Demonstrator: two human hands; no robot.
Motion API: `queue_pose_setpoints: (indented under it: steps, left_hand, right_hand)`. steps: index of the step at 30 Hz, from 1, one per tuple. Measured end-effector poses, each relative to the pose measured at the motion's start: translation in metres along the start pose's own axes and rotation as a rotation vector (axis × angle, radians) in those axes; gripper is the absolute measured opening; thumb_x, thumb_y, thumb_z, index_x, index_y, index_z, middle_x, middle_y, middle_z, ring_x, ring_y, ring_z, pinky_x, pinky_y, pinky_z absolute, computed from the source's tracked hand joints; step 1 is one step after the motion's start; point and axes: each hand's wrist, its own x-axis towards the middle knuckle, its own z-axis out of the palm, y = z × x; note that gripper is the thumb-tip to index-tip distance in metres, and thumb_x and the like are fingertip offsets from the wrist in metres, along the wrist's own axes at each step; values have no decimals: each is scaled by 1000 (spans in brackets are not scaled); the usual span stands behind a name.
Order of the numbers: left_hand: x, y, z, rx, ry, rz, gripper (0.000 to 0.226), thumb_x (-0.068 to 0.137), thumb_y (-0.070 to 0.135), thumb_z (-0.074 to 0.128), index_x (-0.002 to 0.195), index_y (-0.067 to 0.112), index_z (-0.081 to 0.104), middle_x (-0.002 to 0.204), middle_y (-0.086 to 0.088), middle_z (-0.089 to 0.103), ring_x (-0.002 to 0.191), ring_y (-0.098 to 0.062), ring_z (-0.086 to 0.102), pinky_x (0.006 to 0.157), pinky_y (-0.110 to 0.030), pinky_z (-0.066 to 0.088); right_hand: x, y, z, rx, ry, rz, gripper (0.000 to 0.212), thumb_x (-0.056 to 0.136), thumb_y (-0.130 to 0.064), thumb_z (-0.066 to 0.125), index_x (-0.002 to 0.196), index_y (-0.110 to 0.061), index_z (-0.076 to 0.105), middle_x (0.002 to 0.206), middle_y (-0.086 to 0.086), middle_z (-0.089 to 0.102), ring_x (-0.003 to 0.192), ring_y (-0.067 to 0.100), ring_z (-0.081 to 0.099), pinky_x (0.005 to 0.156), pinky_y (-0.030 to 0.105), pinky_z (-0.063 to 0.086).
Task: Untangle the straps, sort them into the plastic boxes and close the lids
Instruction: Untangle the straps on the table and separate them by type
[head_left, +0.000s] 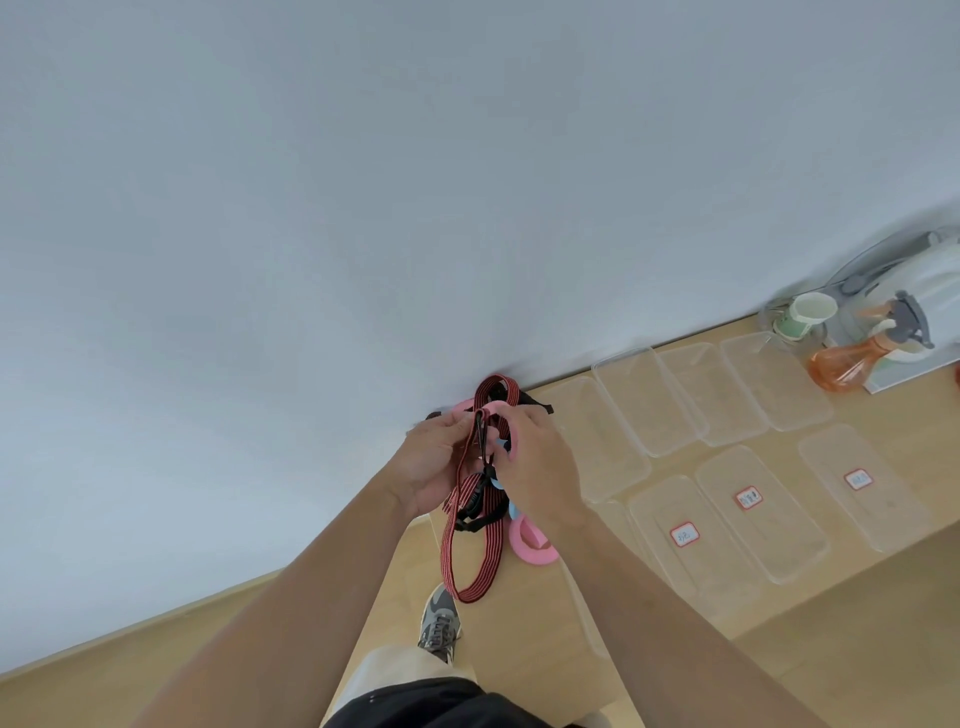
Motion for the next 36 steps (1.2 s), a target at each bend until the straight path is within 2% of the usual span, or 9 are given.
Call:
queue_pose_setpoints:
  steps: [5,10,14,18,20,24,27,32,36]
  left_hand:
    - [-6,12,9,-123,59,72,19,105,4,48,107,5,67,82,-10,70,67,-23,58,64,-33,50]
    - [-8,28,15,-81,89,125,25,104,1,48,125,5,61,79,-5,71,70,-21,63,68,-35,55]
    - [-15,18,23,-67,110,108,26,104,1,50,127,4,61,83,-10,71,75,-24,64,73,-38,58]
    - [-23,-6,17,-25,126,164,24,102,0,53,124,-2,64,103,-22,66,82,-25,66,70,-30,60]
    - [-28,-17,9,274,248,205,18,98,-1,56,109,3,69,99,-15,67,76,-17,63,68,-27,56]
    - [-45,-61,-6,762,180,-197,19,97,15,57,107,3,67,97,-10,66,75,-18,62,61,-27,54]
    - [-45,-113,-4,847,149,-361,33,99,31,58,117,5,65,107,-12,69,85,-20,64,60,-27,55]
    - [-30,-139,7,499,291,-157,25,95,28,69,92,3,67,81,-14,60,63,-19,52,51,-23,42]
    - [-30,-137,18,646,322,13,30,93,22,70,74,5,54,76,-12,50,70,-19,45,63,-31,36]
  right_hand:
    - [-4,-9,-6,133,210,-14,35,84,-2,52,109,-18,71,117,-3,57,89,12,61,70,30,53]
    - [-21,-28,-22,690,-99,188,24,93,-24,71,116,-27,66,105,-2,75,85,10,73,80,31,60]
    - [-29,-27,-13,600,-115,243,47,85,-30,78,129,-27,62,99,-10,72,86,8,71,80,29,59]
    - [-35,-22,-19,524,-110,220,8,91,-27,74,95,-21,71,81,3,66,69,10,59,60,20,50]
    - [-40,-17,-24,597,-108,238,18,92,-27,73,89,-10,70,80,6,60,63,5,52,60,15,43]
    - [-46,3,-37,975,-189,482,19,97,-26,66,101,-8,69,96,18,72,89,30,68,88,42,53]
    - [-61,10,-49,1269,-213,673,12,100,-10,55,92,-6,61,77,15,66,67,30,63,72,46,55]
    - [-69,14,-56,1117,-358,582,11,96,-3,57,89,-9,51,59,7,46,39,14,30,38,23,29]
    - [-84,28,-50,677,-474,446,15,91,-20,70,90,-11,57,67,7,58,49,16,51,41,25,38]
